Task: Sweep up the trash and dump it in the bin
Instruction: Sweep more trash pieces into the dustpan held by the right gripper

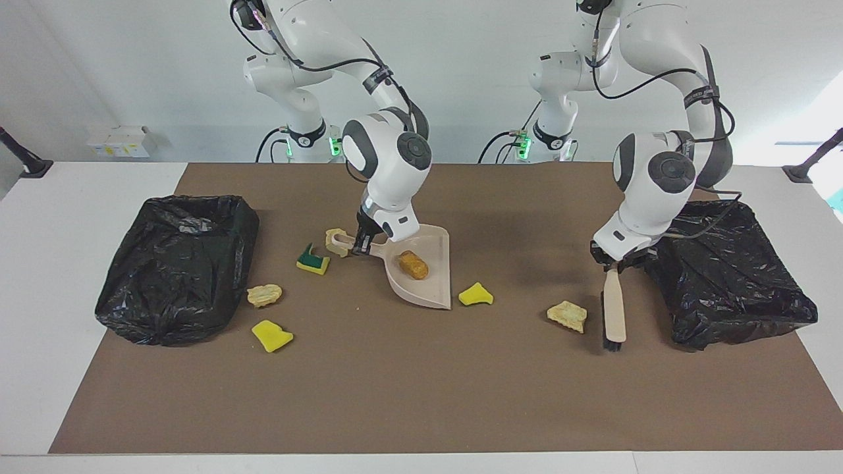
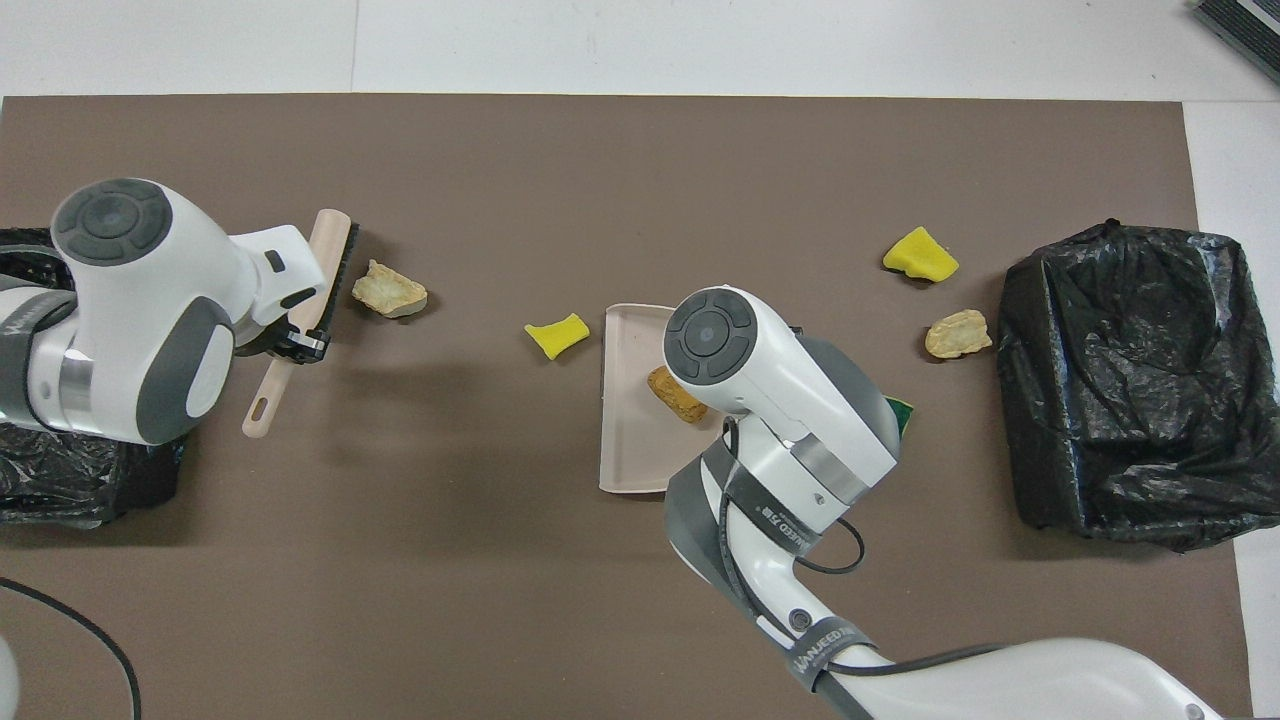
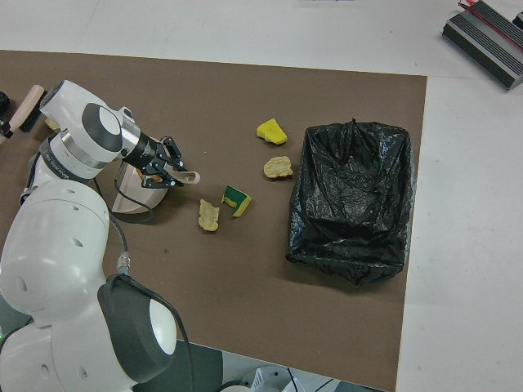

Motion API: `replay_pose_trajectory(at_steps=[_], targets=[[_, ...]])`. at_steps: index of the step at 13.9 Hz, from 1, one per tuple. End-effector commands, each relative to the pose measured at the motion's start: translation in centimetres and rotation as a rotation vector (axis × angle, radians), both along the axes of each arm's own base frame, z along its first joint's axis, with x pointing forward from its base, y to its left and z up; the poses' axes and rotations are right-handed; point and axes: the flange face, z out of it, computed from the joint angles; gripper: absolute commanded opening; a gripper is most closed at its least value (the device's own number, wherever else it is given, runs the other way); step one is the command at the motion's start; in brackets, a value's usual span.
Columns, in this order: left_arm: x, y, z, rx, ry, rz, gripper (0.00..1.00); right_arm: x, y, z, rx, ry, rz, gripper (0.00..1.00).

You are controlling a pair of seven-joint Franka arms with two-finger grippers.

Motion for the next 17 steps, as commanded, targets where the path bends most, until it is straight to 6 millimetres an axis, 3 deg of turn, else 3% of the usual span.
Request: replay_pose_trajectory(at_steps=[1, 4, 8, 10, 15, 17], targets=[[-2.2, -3.3, -1.3, 0.010, -0.001, -0.041, 0.00, 0.1, 0.6, 0.0, 0.006, -0.044, -0.043, 0.00], [-3.8, -9.0, -1.2, -0.062, -0.028, 0.061, 0.00, 0.2, 0.8, 0.1, 0.021, -0.051, -0.050, 0.00], [-6.7, -16.5, -0.7, -0.097, -0.041, 0.029, 0.00, -0.2, 2.3, -1.0, 0.036, -0.066, -0.053, 0.00], [-8.1, -19.3, -0.2, -0.130, -0.035, 0.000, 0.00, -0.1, 2.8, -1.6, 0.051, -0.076, -0.047, 0.00], [-11.4, -22.8, 0.3, -0.144, 0.023, -0.052, 0.00, 0.2, 3.6, -2.2, 0.085, -0.093, -0.034, 0.00], [-11.8, -22.7, 0.4, -0.131, 0.060, -0.042, 0.00, 0.3, 3.6, -2.0, 0.088, -0.091, -0.017, 0.00]])
